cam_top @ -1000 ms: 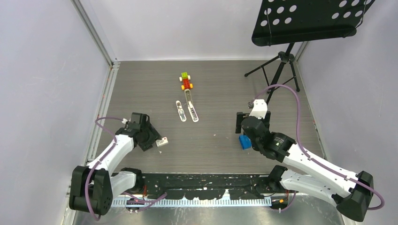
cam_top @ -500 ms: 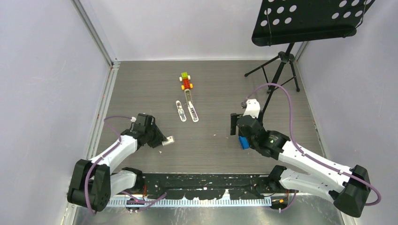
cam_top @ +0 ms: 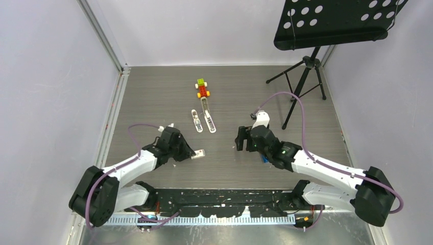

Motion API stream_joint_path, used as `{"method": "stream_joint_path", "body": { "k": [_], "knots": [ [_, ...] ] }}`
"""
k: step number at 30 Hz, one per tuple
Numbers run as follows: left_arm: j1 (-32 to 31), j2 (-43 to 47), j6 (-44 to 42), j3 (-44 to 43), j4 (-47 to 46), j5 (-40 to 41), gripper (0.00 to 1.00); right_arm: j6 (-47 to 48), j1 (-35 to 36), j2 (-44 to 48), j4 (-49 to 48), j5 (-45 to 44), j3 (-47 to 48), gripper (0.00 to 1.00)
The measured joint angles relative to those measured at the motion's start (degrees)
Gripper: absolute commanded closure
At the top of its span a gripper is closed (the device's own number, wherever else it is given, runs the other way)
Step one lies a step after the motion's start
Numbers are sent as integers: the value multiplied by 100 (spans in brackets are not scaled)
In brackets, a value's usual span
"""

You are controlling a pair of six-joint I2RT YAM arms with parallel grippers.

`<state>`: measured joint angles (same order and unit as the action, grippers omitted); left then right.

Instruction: Load the staples into the stapler

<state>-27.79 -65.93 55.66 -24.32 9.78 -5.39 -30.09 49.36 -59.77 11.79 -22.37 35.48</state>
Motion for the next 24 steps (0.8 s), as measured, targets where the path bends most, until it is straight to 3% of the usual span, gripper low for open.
{"method": "stream_joint_path", "body": {
  "k": [11, 20, 24],
  "knots": [
    [-619, -197, 507, 415, -1237, 42, 82, -828, 0, -1298, -1429, 1187, -214, 35],
    [-667, -177, 717, 695, -1788, 46, 65, -1161, 15, -2503, -1862, 1926, 52, 46],
    [-669, 101, 754, 872, -1816, 127, 64, -1237, 74, -2802, -1971, 2109, 205, 47]
  ]
}}
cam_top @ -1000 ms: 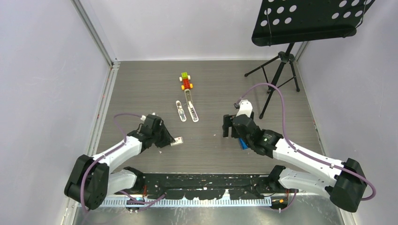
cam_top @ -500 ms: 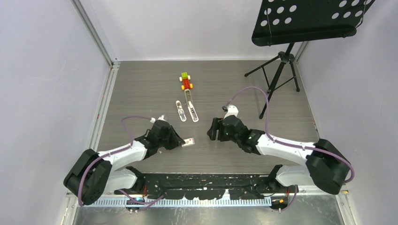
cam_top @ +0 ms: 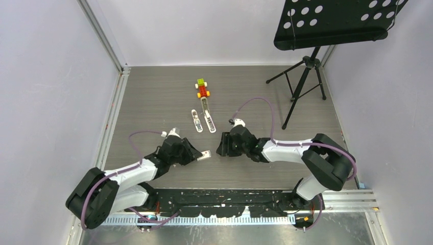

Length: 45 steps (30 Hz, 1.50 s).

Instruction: Load the staples into the stapler

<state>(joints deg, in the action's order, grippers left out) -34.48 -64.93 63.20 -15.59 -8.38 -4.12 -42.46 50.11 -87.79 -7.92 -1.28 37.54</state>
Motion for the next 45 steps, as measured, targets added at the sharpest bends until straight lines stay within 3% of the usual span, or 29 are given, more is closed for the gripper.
{"method": "stream_joint_path", "body": {
  "k": [7, 18, 29, 36, 45],
  "knots": [
    [-2, 450, 68, 278, 24, 181, 66, -46, 85, -295, -153, 216, 269, 48],
    [-2, 282, 107, 289, -140, 197, 73, -103, 227, -800, -219, 387, 605, 56],
    [-2, 229, 122, 291, -210, 177, 75, -105, 271, -977, -227, 391, 730, 76],
    [-2, 149, 136, 299, -319, 101, 73, -103, 293, -1067, -216, 387, 824, 80],
    [-2, -136, 144, 299, -713, -96, 74, 2, 428, -1132, 251, 31, 1115, 92]
  ]
}}
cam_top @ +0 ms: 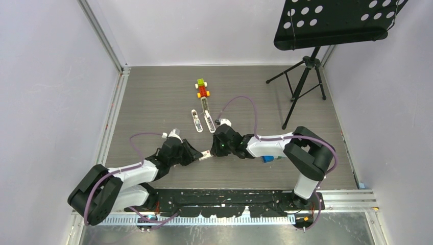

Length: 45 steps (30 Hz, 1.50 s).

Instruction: Load the staples into the stapler

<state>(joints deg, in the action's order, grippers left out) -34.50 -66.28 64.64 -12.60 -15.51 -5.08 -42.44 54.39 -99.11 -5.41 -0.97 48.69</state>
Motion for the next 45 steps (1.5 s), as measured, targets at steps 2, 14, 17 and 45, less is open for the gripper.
{"method": "stream_joint_path", "body": {
  "k": [2, 14, 17, 45],
  "knots": [
    [0, -9, 2, 0, -13, -11, 71, 37, 57, 0, 151, -131, 63, 94],
    [0, 90, 105, 190, -280, -22, 73, 203, 258, 13, 793, -726, 341, 97],
    [2, 35, 122, 229, -391, -57, 77, 210, 262, 24, 850, -787, 352, 97],
    [-31, -151, 59, 267, -761, -404, 100, 793, 297, 407, 1923, -1405, 352, 97]
  ]
}}
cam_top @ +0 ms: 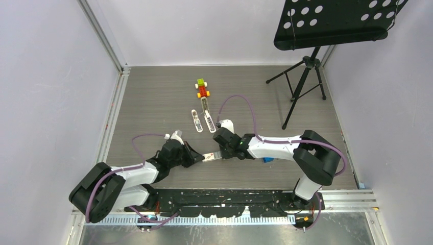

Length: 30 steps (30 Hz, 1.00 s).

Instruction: Load the staples into the stapler

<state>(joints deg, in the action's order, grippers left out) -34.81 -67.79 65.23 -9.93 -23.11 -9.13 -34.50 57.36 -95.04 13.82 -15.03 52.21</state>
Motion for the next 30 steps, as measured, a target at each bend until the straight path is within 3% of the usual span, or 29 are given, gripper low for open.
{"method": "stream_joint_path", "body": {
  "k": [8, 17, 23, 27, 30],
  "knots": [
    [2, 127, -140, -2, 208, -4, 97, 214, 0, 101, 273, -149, 0, 94],
    [2, 452, -306, -68, 717, 76, 46, 446, -7, 149, 492, -168, 0, 75],
    [2, 931, -444, -229, 1248, 229, 17, 544, -7, 297, 686, -232, 13, 66],
    [0, 1344, -577, -367, 1860, 389, 2, 570, -7, 463, 911, -302, 127, 65],
    [0, 1709, -734, -605, 2616, 568, 0, 560, -7, 597, 1060, -319, 254, 65]
  ]
}}
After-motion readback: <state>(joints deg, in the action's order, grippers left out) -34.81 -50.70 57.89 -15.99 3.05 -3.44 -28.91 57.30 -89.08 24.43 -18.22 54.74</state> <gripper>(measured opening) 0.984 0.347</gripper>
